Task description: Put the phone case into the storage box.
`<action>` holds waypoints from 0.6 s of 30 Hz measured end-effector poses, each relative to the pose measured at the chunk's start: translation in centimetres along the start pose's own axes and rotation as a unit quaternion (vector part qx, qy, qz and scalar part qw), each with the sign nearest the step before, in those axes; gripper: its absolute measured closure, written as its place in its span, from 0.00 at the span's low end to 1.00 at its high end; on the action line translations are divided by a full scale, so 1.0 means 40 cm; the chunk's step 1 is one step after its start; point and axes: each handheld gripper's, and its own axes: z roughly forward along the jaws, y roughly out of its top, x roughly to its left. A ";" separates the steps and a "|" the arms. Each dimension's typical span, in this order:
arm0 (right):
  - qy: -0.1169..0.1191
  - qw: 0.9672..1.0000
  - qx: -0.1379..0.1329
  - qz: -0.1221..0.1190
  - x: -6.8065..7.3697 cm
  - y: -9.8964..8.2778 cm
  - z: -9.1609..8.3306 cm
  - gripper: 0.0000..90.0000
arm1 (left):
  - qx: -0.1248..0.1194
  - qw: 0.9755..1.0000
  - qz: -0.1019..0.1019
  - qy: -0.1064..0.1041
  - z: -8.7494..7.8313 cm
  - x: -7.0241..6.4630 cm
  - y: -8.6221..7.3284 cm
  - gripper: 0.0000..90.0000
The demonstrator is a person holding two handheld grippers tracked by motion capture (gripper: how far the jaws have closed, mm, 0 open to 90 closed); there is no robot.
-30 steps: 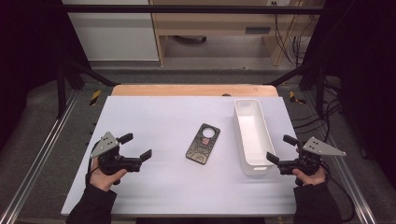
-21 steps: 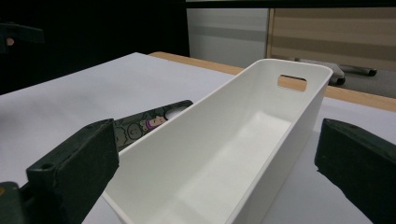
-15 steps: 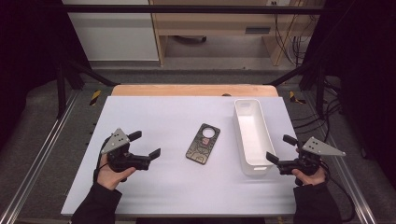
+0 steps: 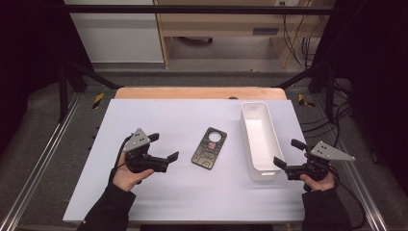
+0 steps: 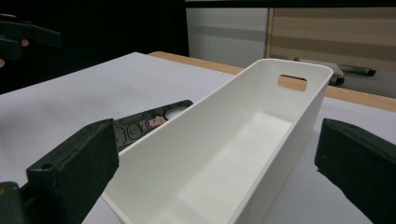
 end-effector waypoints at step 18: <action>0.002 1.000 0.000 0.000 -0.001 0.001 -0.001 0.00 | 0.030 0.999 0.013 -0.014 0.109 -0.044 0.042 0.00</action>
